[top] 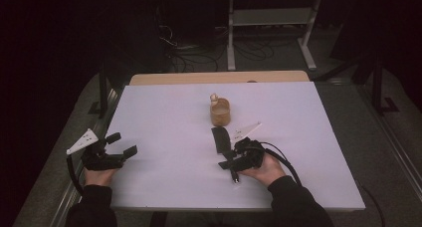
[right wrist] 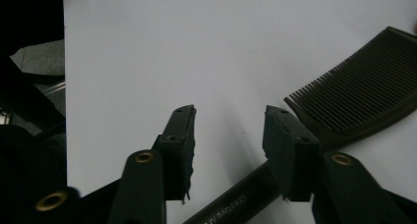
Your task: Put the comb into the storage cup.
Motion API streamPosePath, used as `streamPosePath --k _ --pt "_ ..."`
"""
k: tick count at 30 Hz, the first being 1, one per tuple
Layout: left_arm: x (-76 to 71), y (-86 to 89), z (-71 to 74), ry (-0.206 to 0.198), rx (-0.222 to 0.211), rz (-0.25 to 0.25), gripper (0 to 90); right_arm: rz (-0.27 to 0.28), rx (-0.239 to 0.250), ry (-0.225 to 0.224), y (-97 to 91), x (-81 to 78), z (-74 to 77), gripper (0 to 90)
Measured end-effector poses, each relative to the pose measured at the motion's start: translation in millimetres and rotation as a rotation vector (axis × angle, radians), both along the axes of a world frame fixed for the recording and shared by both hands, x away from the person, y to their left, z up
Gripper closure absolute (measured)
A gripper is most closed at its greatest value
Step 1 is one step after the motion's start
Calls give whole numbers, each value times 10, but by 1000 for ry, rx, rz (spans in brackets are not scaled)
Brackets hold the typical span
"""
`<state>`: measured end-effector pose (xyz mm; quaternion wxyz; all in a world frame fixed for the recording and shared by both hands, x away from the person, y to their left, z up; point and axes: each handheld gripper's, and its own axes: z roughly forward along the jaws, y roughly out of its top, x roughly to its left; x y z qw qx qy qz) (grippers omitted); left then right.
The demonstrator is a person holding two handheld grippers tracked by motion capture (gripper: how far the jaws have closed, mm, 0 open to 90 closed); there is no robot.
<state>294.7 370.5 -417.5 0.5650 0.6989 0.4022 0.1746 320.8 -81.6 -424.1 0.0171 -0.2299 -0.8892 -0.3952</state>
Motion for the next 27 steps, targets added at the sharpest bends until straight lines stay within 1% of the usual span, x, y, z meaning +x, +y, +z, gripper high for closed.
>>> streamPosePath --k 4,12,15,20,23,27 --pt "0 0 0 0 2 -1 0 14 -18 1 39 -23 -27 601" --pt "0 -1 -2 0 2 -2 0 41 -33 9 86 -51 -59 667" --pt "1 -2 -2 0 2 -3 0 58 -39 14 100 -63 -69 732" --pt "1 -2 -3 0 2 -4 0 82 -68 -9 123 -90 -86 831" --pt "1 -6 -4 2 0 -4 0 87 -80 -11 129 -106 -92 854" --pt "0 -11 -6 5 1 -5 0 99 -92 -24 131 -124 -97 878"
